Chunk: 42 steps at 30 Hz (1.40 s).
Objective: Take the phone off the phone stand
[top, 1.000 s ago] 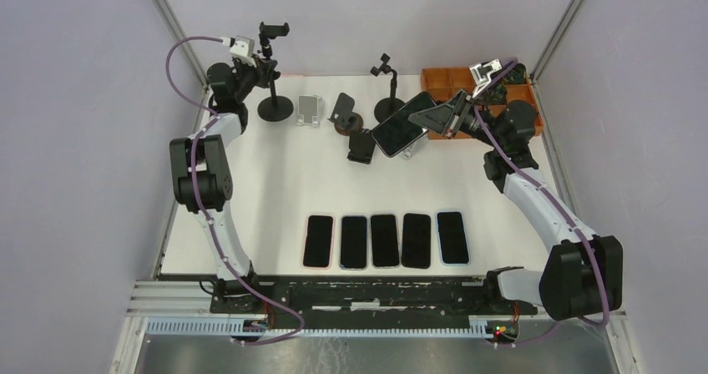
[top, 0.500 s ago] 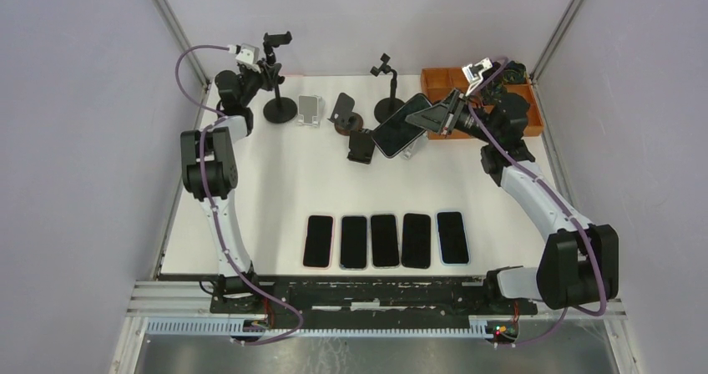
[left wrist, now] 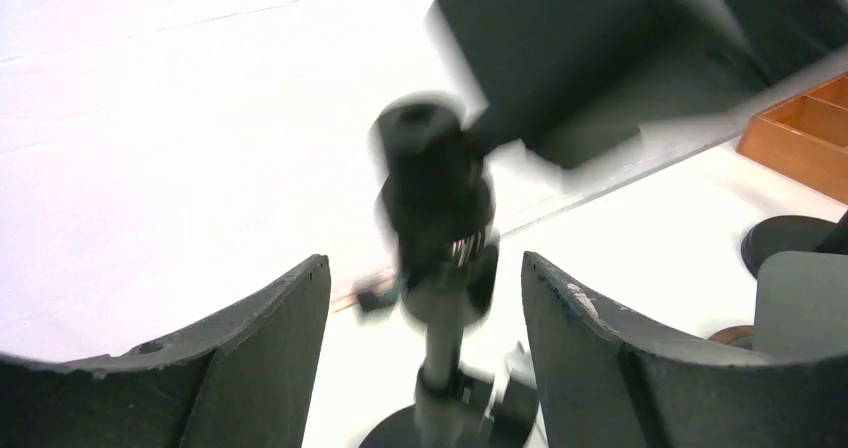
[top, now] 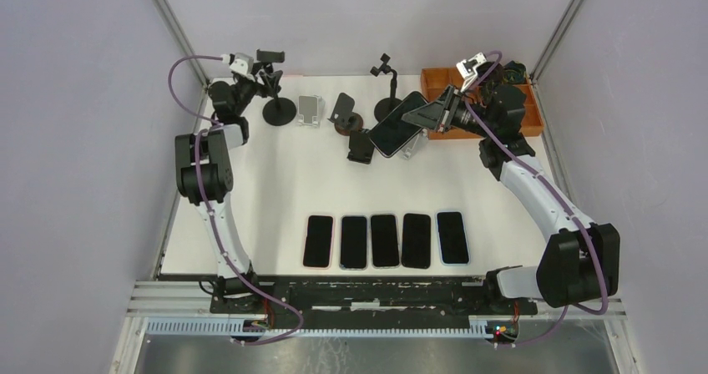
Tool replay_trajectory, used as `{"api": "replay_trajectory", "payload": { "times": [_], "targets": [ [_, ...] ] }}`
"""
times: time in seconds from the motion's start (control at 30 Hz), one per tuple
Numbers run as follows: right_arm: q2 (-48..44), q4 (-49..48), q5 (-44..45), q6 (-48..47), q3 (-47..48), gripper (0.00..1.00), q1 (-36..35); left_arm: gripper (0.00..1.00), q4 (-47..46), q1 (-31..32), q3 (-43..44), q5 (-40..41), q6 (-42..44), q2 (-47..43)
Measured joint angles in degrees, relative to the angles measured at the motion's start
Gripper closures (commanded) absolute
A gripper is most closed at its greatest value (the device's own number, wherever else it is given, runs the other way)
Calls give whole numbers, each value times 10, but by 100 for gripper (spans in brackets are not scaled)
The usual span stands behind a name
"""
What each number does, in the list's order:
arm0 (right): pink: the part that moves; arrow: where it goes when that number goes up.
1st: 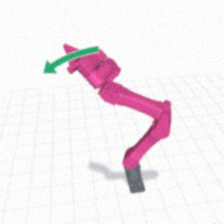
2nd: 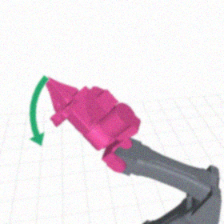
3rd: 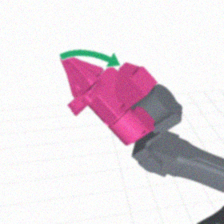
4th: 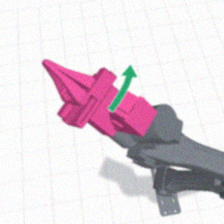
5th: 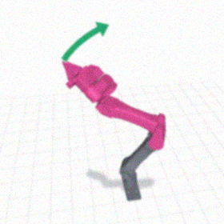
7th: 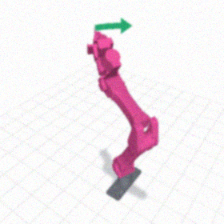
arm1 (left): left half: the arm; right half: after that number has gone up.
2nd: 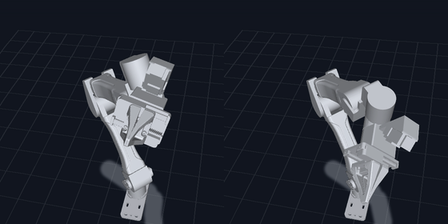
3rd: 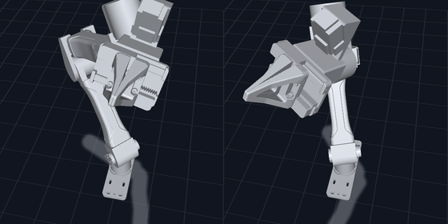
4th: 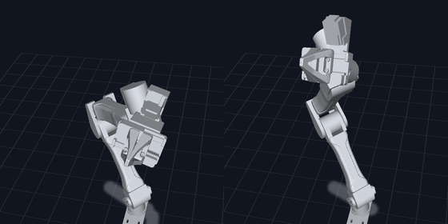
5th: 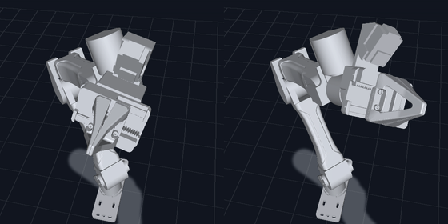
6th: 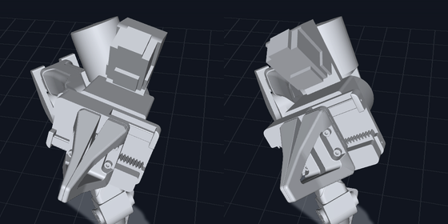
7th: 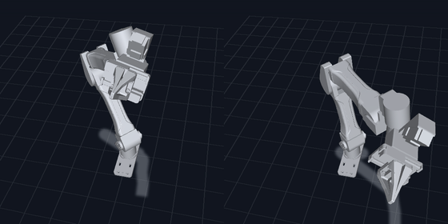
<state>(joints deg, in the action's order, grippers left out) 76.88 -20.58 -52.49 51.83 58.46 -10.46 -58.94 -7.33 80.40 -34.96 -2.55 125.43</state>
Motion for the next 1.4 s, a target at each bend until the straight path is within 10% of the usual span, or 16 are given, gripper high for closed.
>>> {"api": "replay_trajectory", "payload": {
  "times": [0.1,0.53,0.97,1.4],
  "targets": [
    [-1,11,0,-3,0,100,0,1,-2,-10,-25,-2,-1,-21],
    [-6,209,29,-139,57,100,-2,0,208,-69,-89,-50,-3,-194],
    [-13,596,297,-404,46,100,-14,0,712,-129,-101,-61,158,-355],
    [31,668,548,-459,58,100,-78,0,869,-136,-127,-74,201,-424]
  ]
}}
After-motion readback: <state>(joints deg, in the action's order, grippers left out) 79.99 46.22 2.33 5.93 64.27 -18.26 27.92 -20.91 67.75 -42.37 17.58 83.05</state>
